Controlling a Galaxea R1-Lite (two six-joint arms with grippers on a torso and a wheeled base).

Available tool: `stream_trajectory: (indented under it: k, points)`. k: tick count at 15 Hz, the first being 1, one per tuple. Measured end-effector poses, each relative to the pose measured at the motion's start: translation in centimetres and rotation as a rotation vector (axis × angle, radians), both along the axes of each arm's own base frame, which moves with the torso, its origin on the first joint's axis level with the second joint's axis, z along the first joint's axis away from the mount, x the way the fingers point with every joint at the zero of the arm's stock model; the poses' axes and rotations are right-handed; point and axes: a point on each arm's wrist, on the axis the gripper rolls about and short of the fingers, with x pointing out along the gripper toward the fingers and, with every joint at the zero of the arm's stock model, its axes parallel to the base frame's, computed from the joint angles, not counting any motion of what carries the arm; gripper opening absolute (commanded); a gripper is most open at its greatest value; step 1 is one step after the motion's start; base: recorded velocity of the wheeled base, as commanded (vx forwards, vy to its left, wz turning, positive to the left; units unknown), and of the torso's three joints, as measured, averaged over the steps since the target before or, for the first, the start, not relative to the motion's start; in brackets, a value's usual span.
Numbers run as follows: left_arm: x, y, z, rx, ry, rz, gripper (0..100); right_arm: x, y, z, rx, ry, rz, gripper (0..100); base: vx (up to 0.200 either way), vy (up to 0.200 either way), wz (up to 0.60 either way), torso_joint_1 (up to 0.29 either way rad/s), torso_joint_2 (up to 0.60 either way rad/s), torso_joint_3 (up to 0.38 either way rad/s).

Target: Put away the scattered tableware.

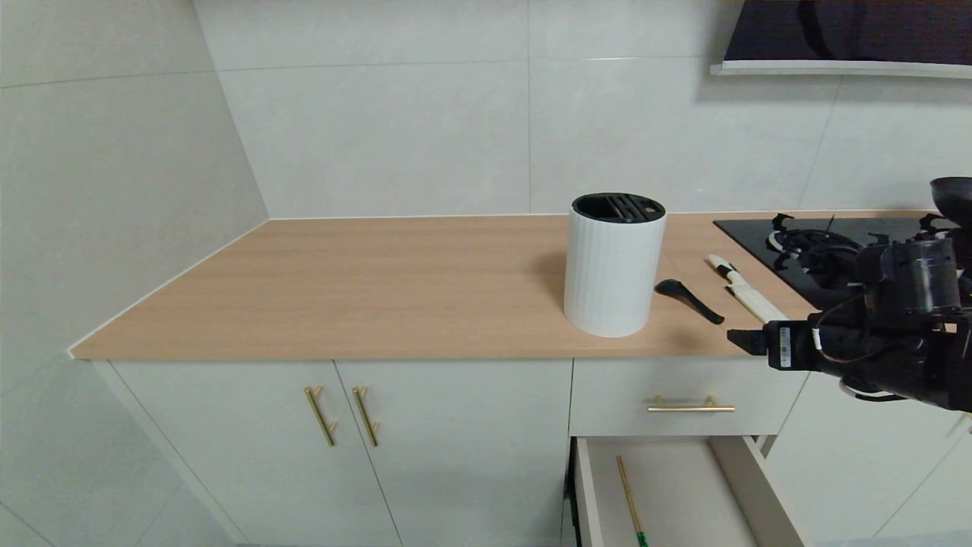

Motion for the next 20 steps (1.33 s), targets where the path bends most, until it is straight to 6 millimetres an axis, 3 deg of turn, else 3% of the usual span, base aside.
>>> stream_trajectory:
  k: [5, 8, 14, 20]
  points:
    - [0.0, 0.0, 0.0, 0.001, 0.0, 0.0, 100, 2.9, 0.5, 0.4, 0.011, -0.062, 0.038, 100, 0.0, 0.0, 0.0, 0.0, 0.0, 0.0]
    - [0.0, 0.0, 0.0, 0.001, 0.0, -0.001, 100, 6.5, 0.1, 0.4, 0.004, -0.1, 0.142, 100, 0.0, 0.0, 0.0, 0.0, 0.0, 0.0]
    - [0.0, 0.0, 0.0, 0.001, 0.0, -0.001, 100, 13.6, -2.9, -0.3, 0.034, -0.181, 0.288, 100, 0.0, 0.0, 0.0, 0.0, 0.0, 0.0]
    - [0.0, 0.0, 0.0, 0.0, 0.0, 0.0, 100, 15.4, -4.7, -3.0, 0.014, -0.151, 0.347, 100, 0.0, 0.0, 0.0, 0.0, 0.0, 0.0]
